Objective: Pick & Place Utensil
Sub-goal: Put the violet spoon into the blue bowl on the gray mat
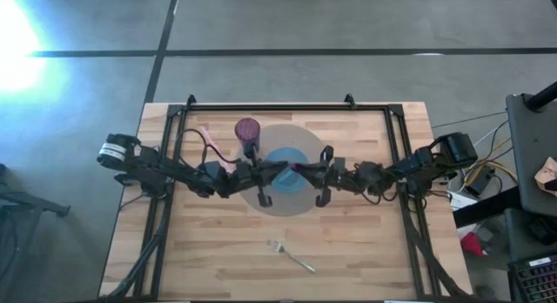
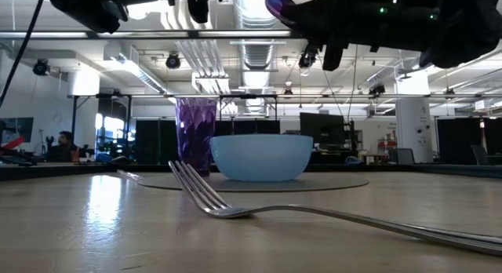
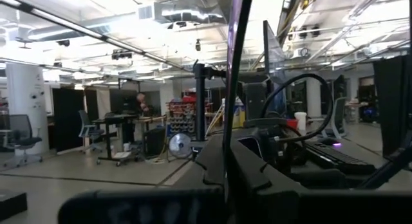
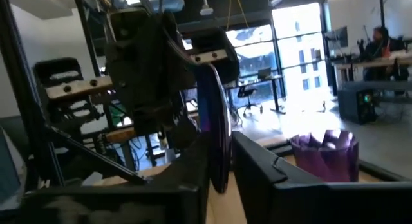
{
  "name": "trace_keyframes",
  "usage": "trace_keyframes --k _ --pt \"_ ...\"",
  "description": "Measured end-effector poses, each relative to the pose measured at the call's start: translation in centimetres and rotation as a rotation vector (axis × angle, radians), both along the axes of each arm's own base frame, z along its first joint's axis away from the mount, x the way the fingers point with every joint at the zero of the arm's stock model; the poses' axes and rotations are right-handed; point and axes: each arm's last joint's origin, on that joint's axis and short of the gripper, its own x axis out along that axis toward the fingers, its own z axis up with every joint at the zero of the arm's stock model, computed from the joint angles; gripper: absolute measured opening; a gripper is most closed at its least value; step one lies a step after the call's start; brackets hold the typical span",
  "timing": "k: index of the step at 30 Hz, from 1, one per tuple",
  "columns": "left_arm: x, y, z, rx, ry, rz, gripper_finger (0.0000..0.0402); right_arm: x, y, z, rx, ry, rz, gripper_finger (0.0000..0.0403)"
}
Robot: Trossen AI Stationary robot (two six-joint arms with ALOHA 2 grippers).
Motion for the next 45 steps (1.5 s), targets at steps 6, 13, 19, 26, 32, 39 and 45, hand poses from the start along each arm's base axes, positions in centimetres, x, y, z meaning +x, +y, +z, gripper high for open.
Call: trace_keyframes --k 6,13,19,26,32,39,45 --pt "0.1 0.1 -0.4 -0.012 0.049 0.044 0.0 -0.4 -0.2 -0.1 0.019 0.015 -0.003 0.0113" --pt "0.2 0.2 -0.9 -0.062 0.114 0.066 0.0 -2.1 -0.4 0.2 0.035 0.041 0.01 0.015" --pt "0.2 0.2 -1.2 -0.101 0.141 0.051 0.0 -3.7 -0.6 1.2 0.031 0.106 0.009 0.0166" --pt "0.2 0.4 -2.0 -0.213 0.227 0.06 0.0 -5.4 -0.9 2.8 -0.059 0.145 -0.008 0.0171" --pt "0.1 0.7 -2.5 -0.3 0.255 0.141 0.0 -6.3 -1.1 3.6 -0.106 0.166 -0.022 0.0172" --pt "-0.2 1.0 -3.8 -0.417 0.289 0.278 0.0 -6.1 -1.8 3.2 -0.11 0.206 -0.058 0.0169" --pt "-1.2 0.8 -5.7 -0.508 0.266 0.343 0.0 -5.9 -2.0 2.8 -0.112 0.231 -0.063 0.0169"
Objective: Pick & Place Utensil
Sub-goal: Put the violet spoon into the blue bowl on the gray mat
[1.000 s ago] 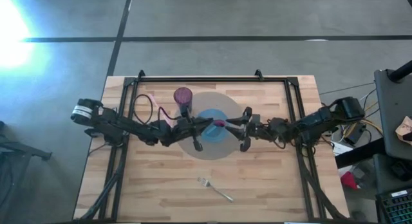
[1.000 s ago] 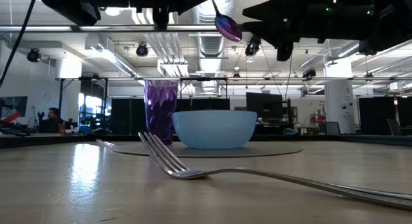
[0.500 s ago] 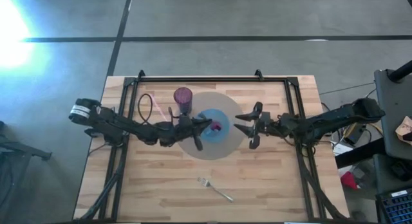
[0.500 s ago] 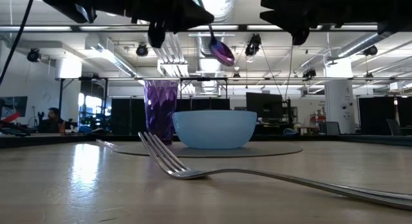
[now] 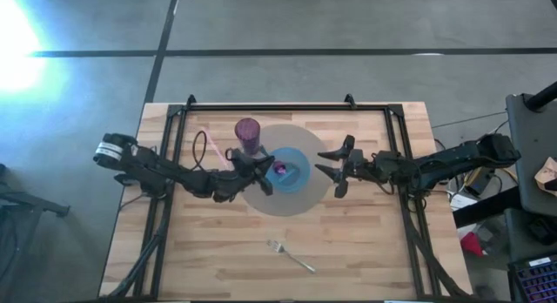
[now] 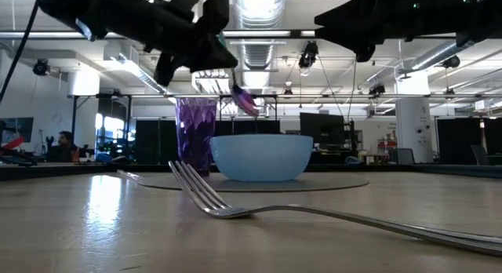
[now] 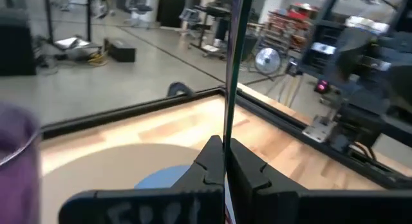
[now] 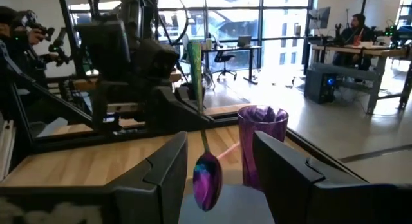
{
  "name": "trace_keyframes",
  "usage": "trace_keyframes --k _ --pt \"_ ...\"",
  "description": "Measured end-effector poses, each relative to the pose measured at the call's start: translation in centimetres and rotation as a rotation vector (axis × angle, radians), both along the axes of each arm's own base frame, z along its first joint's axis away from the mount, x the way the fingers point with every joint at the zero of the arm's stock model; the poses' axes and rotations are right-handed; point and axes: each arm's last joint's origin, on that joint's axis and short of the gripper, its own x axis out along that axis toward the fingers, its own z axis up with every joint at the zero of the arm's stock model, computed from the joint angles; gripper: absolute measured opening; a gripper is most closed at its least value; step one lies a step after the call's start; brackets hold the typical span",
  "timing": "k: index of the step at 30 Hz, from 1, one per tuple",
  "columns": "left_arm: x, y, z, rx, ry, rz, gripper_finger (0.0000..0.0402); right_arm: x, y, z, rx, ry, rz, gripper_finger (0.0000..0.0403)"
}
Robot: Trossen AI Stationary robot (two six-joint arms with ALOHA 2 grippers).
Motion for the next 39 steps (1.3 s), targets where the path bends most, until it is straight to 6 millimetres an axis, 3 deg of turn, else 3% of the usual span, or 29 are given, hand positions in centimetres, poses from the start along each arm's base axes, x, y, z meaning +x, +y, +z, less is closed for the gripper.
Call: trace_keyframes --k 8,19,26,39 --pt "-2.3 -2.0 -2.0 -0.043 -0.065 0.144 0.0 0.0 -0.1 0.0 -0.025 0.006 -0.004 0.0162" --pt "-2.8 -2.3 -2.9 -0.086 -0.103 0.197 0.0 0.0 -0.1 0.1 -0.025 0.004 -0.004 0.0159" --pt "-2.0 -2.0 -4.9 -0.115 -0.115 0.266 0.0 0.0 -0.1 0.1 -0.038 0.007 -0.004 0.016" --pt "0.8 -1.8 -6.5 -0.102 -0.091 0.3 0.0 0.0 -0.1 0.1 -0.039 0.008 -0.004 0.0156"
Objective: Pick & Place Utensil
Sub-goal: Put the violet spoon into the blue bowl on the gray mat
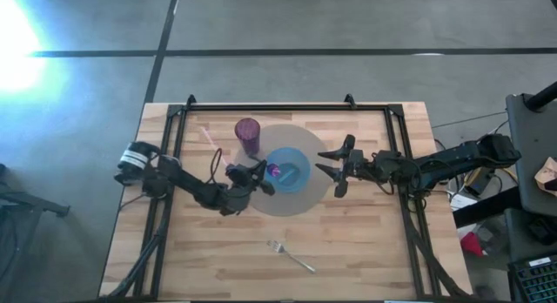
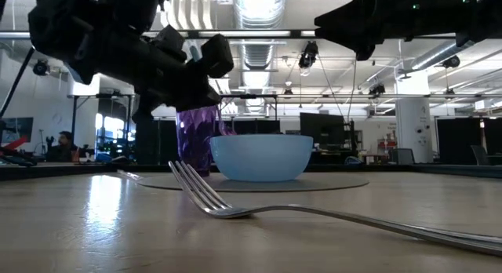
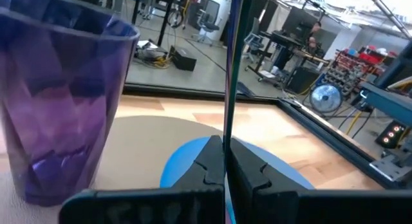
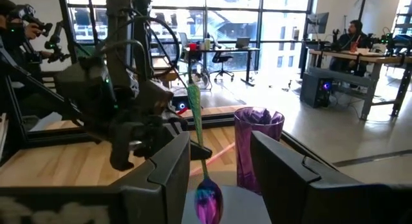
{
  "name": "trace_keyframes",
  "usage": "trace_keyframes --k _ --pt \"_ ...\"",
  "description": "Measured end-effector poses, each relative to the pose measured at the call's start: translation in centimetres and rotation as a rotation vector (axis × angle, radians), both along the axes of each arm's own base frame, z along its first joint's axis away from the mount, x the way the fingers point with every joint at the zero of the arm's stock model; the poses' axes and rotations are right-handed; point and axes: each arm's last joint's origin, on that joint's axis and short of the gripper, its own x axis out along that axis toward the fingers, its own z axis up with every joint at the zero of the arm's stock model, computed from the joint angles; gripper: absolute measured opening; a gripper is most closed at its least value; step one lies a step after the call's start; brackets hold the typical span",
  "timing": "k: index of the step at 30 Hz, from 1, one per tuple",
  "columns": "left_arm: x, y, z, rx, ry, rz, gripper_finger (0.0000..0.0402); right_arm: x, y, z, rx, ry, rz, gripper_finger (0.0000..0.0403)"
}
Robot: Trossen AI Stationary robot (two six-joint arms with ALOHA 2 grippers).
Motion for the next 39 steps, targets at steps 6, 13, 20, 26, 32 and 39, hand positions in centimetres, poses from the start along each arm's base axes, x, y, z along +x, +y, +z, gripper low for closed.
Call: trace_keyframes --k 6,13,20,26,32,39 --pt "0.2 0.2 -1.7 -0.045 -0.031 0.018 0.0 0.0 0.0 0.0 0.0 0.002 0.0 0.016" --pt "0.5 0.2 -2.0 -0.05 -0.035 0.028 0.0 0.0 0.0 -0.1 -0.001 0.008 0.0 0.0153" --pt "0.6 0.2 -3.0 -0.09 -0.079 0.043 0.0 0.0 0.0 -0.1 -0.001 0.011 0.0 0.0157" --pt "0.6 0.3 -3.5 -0.115 -0.11 0.057 0.0 0.0 0.0 -0.1 -0.001 0.014 0.0 0.0152" --pt "0.8 0.3 -3.4 -0.109 -0.098 0.05 0.0 0.0 0.0 -0.2 -0.004 0.016 0.0 0.0149" --pt "1.1 0.3 -3.2 -0.081 -0.052 0.039 0.0 0.0 0.0 -0.1 -0.004 0.016 0.0 0.0152"
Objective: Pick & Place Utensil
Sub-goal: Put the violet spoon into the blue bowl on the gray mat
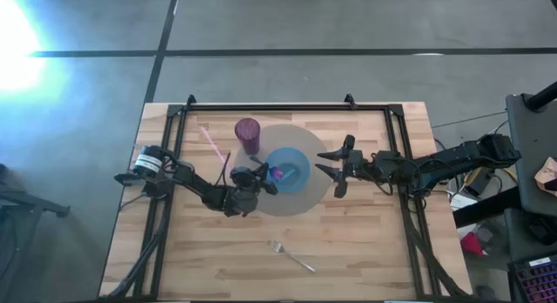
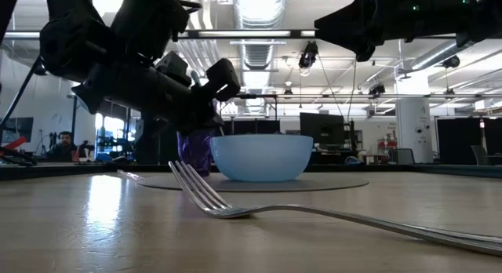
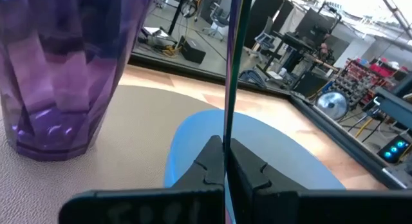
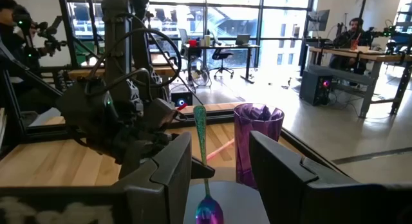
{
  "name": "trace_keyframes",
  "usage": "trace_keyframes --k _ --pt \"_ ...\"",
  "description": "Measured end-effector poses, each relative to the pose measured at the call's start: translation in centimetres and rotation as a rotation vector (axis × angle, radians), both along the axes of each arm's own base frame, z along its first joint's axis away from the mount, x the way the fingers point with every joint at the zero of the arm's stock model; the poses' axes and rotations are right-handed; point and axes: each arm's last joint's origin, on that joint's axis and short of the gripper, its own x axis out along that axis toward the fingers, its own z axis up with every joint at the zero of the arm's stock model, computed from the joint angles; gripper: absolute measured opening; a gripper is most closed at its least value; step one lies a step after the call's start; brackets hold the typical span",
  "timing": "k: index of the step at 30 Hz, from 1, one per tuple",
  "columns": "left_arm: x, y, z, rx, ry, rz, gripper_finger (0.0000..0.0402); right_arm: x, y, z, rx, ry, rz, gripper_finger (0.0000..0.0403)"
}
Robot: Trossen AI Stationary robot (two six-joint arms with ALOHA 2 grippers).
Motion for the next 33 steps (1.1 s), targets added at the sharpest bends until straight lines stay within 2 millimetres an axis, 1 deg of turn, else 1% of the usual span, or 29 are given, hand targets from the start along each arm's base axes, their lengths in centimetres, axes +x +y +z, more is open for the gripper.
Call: trace_keyframes --k 4,12,19,27,30,33 --pt "0.04 0.0 -0.1 -0.012 0.006 -0.026 0.0 0.0 -0.01 0.0 0.0 0.0 0.0 0.0148" --pt "-0.03 0.02 -0.27 -0.006 0.029 -0.025 0.0 0.0 0.0 0.0 0.003 -0.001 0.0 0.0152" --pt "-0.08 0.11 -0.39 0.001 0.05 -0.023 0.0 0.0 -0.01 0.0 0.003 -0.001 -0.001 0.0146" --pt "-0.1 0.17 -0.46 0.004 0.062 -0.021 0.0001 -0.01 -0.01 0.01 0.003 -0.002 0.0 0.0151" --pt "-0.12 0.19 -0.5 0.008 0.071 -0.021 0.0008 0.0 -0.01 0.01 0.003 -0.002 -0.001 0.015" --pt "-0.18 0.25 -0.64 0.011 0.087 -0.025 0.0026 -0.01 0.0 0.01 0.003 -0.002 0.0 0.0146"
